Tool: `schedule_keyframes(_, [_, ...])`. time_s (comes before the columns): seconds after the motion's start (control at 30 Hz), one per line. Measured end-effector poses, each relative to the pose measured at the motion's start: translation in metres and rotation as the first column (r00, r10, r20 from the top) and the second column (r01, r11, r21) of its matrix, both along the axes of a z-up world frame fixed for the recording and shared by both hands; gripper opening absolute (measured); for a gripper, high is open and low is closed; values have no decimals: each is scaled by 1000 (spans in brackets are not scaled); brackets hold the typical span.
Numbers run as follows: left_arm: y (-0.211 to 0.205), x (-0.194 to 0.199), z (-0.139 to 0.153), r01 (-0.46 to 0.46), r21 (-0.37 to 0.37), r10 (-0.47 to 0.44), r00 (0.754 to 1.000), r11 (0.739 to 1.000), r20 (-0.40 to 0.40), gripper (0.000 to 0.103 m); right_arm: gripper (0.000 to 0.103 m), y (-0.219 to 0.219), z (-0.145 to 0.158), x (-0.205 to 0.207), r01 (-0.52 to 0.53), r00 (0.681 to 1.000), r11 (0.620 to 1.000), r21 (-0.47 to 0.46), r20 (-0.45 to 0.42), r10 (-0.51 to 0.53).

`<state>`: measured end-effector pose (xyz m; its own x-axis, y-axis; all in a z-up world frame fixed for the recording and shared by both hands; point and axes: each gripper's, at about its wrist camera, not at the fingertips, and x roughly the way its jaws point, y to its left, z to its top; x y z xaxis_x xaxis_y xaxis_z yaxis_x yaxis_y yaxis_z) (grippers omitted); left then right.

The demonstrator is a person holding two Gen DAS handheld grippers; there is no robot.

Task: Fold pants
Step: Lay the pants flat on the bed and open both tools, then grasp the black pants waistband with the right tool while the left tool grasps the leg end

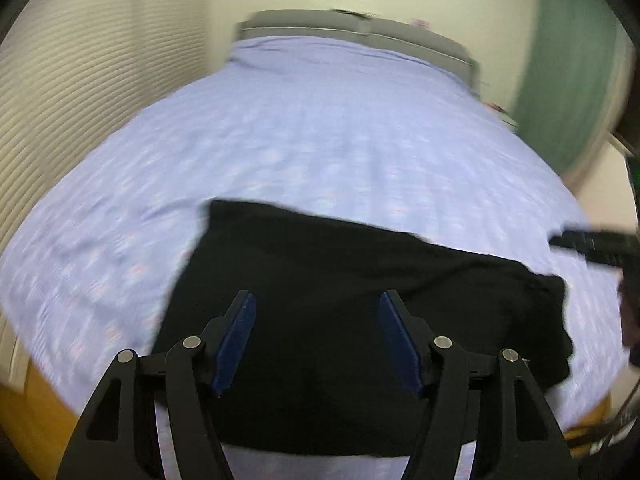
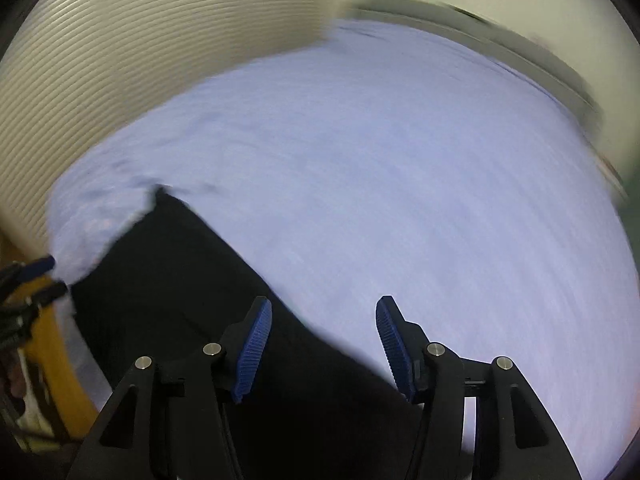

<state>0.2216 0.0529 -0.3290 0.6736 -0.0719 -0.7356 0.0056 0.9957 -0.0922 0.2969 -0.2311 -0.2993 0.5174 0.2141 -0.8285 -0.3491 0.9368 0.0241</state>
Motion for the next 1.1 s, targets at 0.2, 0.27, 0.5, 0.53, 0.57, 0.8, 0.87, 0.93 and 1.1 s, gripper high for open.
schedule_keyframes(0.2, [-86, 9, 3, 207, 12, -207, 978, 978, -8, 64, 55, -119, -51, -94, 408, 905, 897, 167, -198, -375])
schedule_keyframes(0.27, [-107, 9, 2, 258, 25, -258, 966, 966, -13, 64, 55, -132, -68, -116, 477, 872, 850, 224, -240, -426])
schedule_keyframes(0.5, [-152, 17, 6, 381, 102, -381, 924, 919, -22, 64, 55, -150, -120, -153, 629, 776, 670, 394, -371, -510])
schedule_keyframes(0.53, [-154, 20, 5, 386, 107, -386, 922, 916, -24, 64, 55, -148, -126, -154, 638, 769, 658, 401, -380, -514])
schedule_keyframes(0.57, [-156, 22, 5, 391, 114, -390, 920, 913, -28, 64, 55, -147, -132, -155, 643, 764, 650, 405, -386, -517])
schedule_keyframes(0.8, [-164, 28, 8, 399, 132, -399, 916, 907, -28, 64, 21, -146, -137, -155, 639, 769, 635, 435, -396, -502])
schedule_keyframes(0.87, [-168, 28, 9, 407, 126, -407, 913, 904, -28, 64, 15, -144, -126, -153, 608, 793, 678, 414, -358, -493])
schedule_keyframes(0.93, [-174, 25, 12, 420, 122, -421, 907, 899, -21, 64, 12, -144, -109, -150, 570, 821, 726, 386, -304, -483])
schedule_keyframes(1.1, [-186, 20, 10, 437, 104, -437, 899, 894, -14, 64, 11, -162, -87, -138, 515, 857, 788, 338, -239, -457])
